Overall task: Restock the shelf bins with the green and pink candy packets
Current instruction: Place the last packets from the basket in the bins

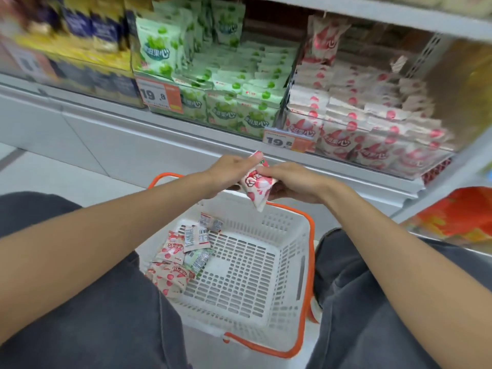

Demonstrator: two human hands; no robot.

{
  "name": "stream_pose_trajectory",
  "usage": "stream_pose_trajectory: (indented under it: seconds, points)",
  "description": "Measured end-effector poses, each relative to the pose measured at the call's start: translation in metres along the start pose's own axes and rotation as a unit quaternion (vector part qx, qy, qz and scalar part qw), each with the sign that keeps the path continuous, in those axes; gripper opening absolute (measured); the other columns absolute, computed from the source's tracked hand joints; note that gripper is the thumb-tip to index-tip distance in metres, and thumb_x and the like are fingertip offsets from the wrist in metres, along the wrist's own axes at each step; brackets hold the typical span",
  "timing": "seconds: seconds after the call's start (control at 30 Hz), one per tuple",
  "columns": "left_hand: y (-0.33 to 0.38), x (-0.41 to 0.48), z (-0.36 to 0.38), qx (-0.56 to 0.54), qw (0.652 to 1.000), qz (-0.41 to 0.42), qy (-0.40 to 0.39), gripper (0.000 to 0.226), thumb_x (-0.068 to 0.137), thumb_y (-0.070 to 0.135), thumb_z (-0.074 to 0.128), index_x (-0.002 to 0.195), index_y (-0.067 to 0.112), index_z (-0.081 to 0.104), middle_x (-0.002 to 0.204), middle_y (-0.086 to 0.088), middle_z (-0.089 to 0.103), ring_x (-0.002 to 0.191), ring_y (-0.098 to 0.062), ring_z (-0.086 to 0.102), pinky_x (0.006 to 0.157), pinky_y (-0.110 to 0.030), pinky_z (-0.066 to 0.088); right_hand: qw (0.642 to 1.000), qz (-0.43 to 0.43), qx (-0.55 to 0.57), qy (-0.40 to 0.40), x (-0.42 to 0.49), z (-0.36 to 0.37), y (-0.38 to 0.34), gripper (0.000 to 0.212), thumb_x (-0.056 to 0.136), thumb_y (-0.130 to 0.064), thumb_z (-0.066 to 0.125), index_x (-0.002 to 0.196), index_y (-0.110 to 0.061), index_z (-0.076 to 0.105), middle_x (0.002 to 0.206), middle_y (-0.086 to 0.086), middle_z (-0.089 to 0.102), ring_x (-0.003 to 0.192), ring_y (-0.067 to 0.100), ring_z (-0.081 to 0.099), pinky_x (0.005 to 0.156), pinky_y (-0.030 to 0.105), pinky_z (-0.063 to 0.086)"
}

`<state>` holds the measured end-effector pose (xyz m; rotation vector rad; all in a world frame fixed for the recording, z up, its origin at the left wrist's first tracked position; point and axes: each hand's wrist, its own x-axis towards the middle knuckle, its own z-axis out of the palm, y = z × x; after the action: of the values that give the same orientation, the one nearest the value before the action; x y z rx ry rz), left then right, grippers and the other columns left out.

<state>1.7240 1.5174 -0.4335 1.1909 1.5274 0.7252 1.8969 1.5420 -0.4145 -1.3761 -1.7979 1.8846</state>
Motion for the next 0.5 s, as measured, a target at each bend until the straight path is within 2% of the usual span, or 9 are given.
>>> stream_pose_trajectory:
  seconds: [0.03, 0.1, 0.17, 0.23, 0.3, 0.37, 0.43, 0.5]
  points:
    - [-0.002, 0.001, 0.003, -0.013, 1.0, 0.008, -0.001, 0.063, 0.092, 0.059, 0.052, 0.097, -0.001, 0.071, 0.085, -0.012, 0.072, 0.075, -0.019, 0.066, 0.074, -0.025, 0.055, 1.0, -0.014, -0.023, 0.011, -0.001, -0.001, -0.001, 0.045, 0.098, -0.034, 0.054, 0.109, 0.008, 0.064, 0.104, 0.023, 0.069, 0.089, 0.029, 0.064, 0.092, 0.037, 0.053]
    - [-0.003, 0.005, 0.005, -0.013, 0.999, 0.036, 0.018, 0.061, 0.093, 0.056, 0.053, 0.087, -0.003, 0.068, 0.078, -0.013, 0.066, 0.069, -0.02, 0.059, 0.065, -0.027, 0.05, 0.996, -0.043, -0.054, 0.062, -0.003, -0.002, -0.003, 0.038, 0.096, -0.033, 0.059, 0.096, 0.004, 0.068, 0.089, 0.015, 0.073, 0.08, 0.021, 0.07, 0.078, 0.032, 0.06]
    - [0.001, 0.01, 0.007, -0.008, 0.994, 0.072, 0.084, 0.062, 0.094, 0.054, 0.054, 0.07, -0.003, 0.064, 0.064, -0.008, 0.062, 0.06, -0.016, 0.054, 0.061, -0.028, 0.044, 0.989, -0.073, -0.029, 0.127, -0.003, 0.001, -0.008, 0.035, 0.093, -0.032, 0.063, 0.085, 0.002, 0.067, 0.077, 0.011, 0.071, 0.066, 0.015, 0.07, 0.064, 0.027, 0.059]
    - [0.005, 0.012, 0.011, -0.004, 0.981, 0.089, 0.175, 0.057, 0.095, 0.051, 0.053, 0.055, 0.011, 0.058, 0.05, 0.003, 0.056, 0.049, -0.01, 0.049, 0.056, -0.028, 0.04, 0.979, -0.085, 0.053, 0.176, -0.002, 0.004, -0.013, 0.039, 0.089, -0.034, 0.067, 0.09, 0.005, 0.068, 0.078, 0.013, 0.071, 0.064, 0.015, 0.069, 0.06, 0.027, 0.057]
    - [0.006, 0.015, 0.014, -0.054, 0.967, 0.08, 0.236, 0.054, 0.097, 0.051, 0.05, 0.058, 0.015, 0.06, 0.054, 0.0, 0.059, 0.054, -0.015, 0.053, 0.059, -0.03, 0.044, 0.972, -0.069, 0.143, 0.176, -0.002, 0.007, -0.018, 0.037, 0.086, -0.033, 0.071, 0.1, 0.001, 0.068, 0.088, 0.014, 0.073, 0.07, 0.019, 0.07, 0.063, 0.03, 0.059]
    - [0.007, 0.015, 0.015, -0.117, 0.959, 0.042, 0.256, 0.057, 0.099, 0.052, 0.044, 0.069, 0.008, 0.065, 0.064, -0.008, 0.063, 0.059, -0.022, 0.057, 0.059, -0.029, 0.048, 0.973, -0.06, 0.166, 0.146, -0.003, 0.006, -0.02, 0.033, 0.083, -0.021, 0.075, 0.109, -0.002, 0.065, 0.097, 0.013, 0.073, 0.074, 0.02, 0.069, 0.069, 0.033, 0.061]
    - [0.011, 0.016, 0.014, -0.16, 0.957, -0.001, 0.242, 0.055, 0.101, 0.05, 0.037, 0.081, 0.008, 0.067, 0.073, -0.008, 0.065, 0.065, -0.022, 0.062, 0.058, -0.025, 0.052, 0.978, -0.08, 0.112, 0.156, -0.006, 0.0, -0.024, 0.031, 0.081, -0.006, 0.075, 0.11, -0.004, 0.066, 0.095, 0.01, 0.072, 0.071, 0.015, 0.069, 0.067, 0.028, 0.06]
    - [0.012, 0.017, 0.011, -0.181, 0.961, 0.0, 0.21, 0.049, 0.102, 0.047, 0.036, 0.086, 0.011, 0.065, 0.081, -0.01, 0.067, 0.074, -0.025, 0.065, 0.073, -0.034, 0.057, 0.98, -0.098, 0.024, 0.169, -0.011, -0.009, -0.029, 0.027, 0.083, 0.0, 0.071, 0.109, -0.004, 0.067, 0.094, 0.01, 0.072, 0.07, 0.013, 0.068, 0.065, 0.023, 0.059]
